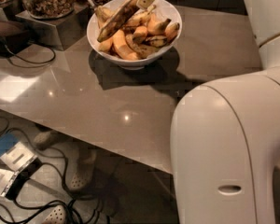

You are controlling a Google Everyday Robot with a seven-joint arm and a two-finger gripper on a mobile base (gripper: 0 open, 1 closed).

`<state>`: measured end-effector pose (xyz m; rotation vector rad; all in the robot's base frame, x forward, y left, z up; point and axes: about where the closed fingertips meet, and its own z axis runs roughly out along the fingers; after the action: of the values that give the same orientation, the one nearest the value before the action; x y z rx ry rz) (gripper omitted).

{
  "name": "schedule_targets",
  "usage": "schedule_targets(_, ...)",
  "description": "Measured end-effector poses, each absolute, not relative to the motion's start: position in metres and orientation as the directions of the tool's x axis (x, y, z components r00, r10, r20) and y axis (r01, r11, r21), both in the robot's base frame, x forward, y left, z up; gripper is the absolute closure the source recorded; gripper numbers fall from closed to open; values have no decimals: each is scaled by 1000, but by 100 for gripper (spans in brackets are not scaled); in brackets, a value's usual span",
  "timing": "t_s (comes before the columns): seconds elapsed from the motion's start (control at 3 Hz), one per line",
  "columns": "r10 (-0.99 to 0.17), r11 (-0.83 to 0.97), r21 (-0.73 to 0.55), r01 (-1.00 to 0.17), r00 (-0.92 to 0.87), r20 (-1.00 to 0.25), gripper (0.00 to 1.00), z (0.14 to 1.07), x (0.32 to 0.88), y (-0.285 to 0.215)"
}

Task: Pick banana from white bowl

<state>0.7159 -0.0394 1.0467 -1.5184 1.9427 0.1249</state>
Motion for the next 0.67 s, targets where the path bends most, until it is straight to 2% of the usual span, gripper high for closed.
schedule_targets(0.67,-753,468,-278,-839,-214,-622,100,1076,665,-81)
